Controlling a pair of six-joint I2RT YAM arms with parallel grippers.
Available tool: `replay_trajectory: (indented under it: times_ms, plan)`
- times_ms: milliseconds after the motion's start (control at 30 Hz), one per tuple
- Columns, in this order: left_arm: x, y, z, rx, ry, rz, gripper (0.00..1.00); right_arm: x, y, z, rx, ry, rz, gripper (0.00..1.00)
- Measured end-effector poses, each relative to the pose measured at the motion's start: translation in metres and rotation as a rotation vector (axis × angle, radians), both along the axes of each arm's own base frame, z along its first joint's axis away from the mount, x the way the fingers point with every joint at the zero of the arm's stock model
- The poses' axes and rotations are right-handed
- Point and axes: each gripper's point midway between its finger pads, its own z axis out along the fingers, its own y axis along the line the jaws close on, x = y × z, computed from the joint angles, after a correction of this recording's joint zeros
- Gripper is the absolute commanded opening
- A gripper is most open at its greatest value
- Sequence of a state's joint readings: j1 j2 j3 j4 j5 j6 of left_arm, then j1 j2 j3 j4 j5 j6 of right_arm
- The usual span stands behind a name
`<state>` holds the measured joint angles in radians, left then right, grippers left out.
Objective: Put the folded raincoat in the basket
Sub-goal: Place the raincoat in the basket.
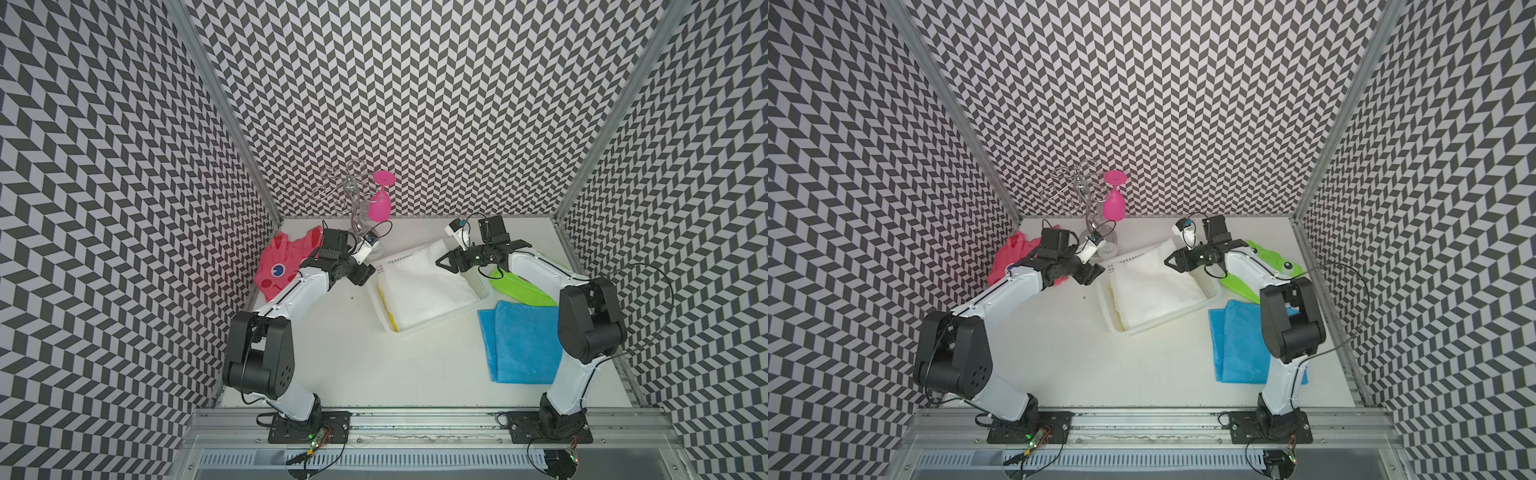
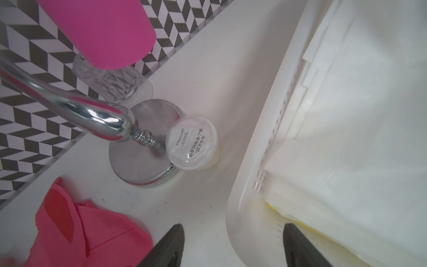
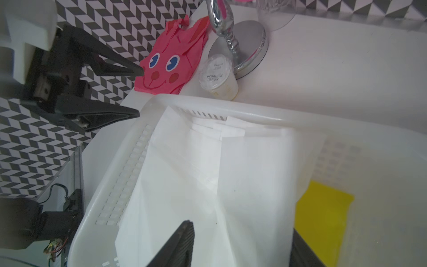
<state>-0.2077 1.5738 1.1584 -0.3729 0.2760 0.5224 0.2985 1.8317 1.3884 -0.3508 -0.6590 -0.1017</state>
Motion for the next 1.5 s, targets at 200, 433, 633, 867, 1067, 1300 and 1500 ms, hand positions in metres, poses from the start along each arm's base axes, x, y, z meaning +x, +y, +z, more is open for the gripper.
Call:
replay_trajectory:
  times_ms: [200,433,633,867,1067,1300,1500]
  plan:
    - [-0.007,-0.027,0.062,-0.036,-0.116,-0.041,0.76,0.011,-0.019,0.024,-0.062,-0.049,-0.162,0.58]
    - [-0.053,-0.104,0.074,-0.135,-0.126,-0.277,0.63,0.002,-0.028,0.033,-0.068,-0.005,-0.225,0.5]
    - [-0.043,-0.116,0.02,-0.12,-0.012,-0.286,0.58,-0.045,-0.002,0.01,-0.018,0.125,-0.091,0.37]
    - [-0.035,-0.104,-0.035,-0.019,0.058,-0.225,0.37,-0.074,0.035,-0.037,-0.015,0.269,0.033,0.23]
    - [-0.028,-0.092,-0.05,0.043,0.04,-0.175,0.32,-0.062,0.039,-0.082,-0.093,0.339,-0.087,0.21]
    - [-0.025,-0.088,-0.079,0.083,0.082,-0.154,0.32,-0.044,0.043,-0.062,-0.007,0.309,-0.168,0.25]
    - [-0.025,-0.084,-0.085,0.089,0.084,-0.129,0.32,-0.026,0.056,-0.02,0.214,0.315,-0.146,0.22]
